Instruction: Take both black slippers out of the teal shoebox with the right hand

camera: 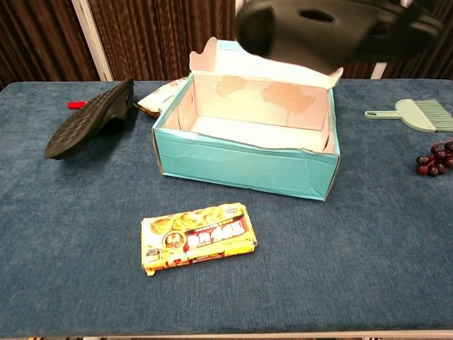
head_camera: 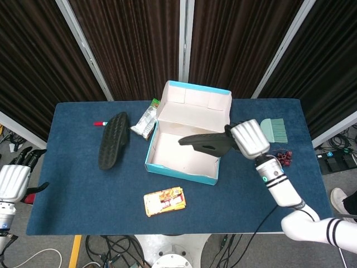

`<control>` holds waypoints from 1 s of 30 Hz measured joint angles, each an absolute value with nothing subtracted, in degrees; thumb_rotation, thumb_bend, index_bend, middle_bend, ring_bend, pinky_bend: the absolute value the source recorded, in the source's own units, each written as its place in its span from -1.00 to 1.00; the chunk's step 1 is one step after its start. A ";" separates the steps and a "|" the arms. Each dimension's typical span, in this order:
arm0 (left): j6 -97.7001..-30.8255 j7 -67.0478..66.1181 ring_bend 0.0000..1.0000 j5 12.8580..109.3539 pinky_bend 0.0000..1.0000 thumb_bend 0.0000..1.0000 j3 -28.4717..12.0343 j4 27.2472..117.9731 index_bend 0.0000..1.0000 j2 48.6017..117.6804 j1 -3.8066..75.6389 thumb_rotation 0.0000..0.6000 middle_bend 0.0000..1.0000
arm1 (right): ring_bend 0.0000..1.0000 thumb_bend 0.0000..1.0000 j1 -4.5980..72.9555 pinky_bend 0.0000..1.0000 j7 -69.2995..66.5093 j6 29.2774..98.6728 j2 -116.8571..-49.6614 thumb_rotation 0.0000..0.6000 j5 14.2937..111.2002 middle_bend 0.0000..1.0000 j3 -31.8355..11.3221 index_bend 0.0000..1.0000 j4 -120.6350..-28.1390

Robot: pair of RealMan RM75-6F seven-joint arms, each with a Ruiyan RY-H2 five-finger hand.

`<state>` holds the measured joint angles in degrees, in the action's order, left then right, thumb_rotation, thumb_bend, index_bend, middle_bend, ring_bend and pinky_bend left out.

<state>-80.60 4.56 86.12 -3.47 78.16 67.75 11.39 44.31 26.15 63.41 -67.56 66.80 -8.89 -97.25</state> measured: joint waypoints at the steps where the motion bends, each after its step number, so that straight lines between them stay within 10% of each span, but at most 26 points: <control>1: -80.51 4.45 -0.80 86.13 -0.27 -0.78 -3.41 78.20 -0.68 67.76 11.42 1.00 -0.61 | 0.24 -0.09 43.18 0.40 26.68 63.52 -66.75 1.00 66.28 0.48 -8.16 0.69 -97.81; 23: -80.35 4.29 -0.80 86.23 -0.27 -0.78 -2.87 78.17 -0.68 67.96 11.45 1.00 -0.61 | 0.23 -0.11 34.65 0.40 25.27 62.44 -64.04 1.00 59.53 0.48 -4.63 0.69 -94.75; 30: -80.39 4.33 -0.80 86.26 -0.27 -0.78 -2.67 78.02 -0.68 68.15 11.33 1.00 -0.61 | 0.01 -0.51 34.89 0.11 25.91 58.59 -63.73 1.00 57.59 0.33 -4.23 0.34 -95.03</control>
<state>-80.39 4.33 86.26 -2.67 78.02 68.15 11.33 34.89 25.91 58.59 -63.73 57.59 -4.23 -95.03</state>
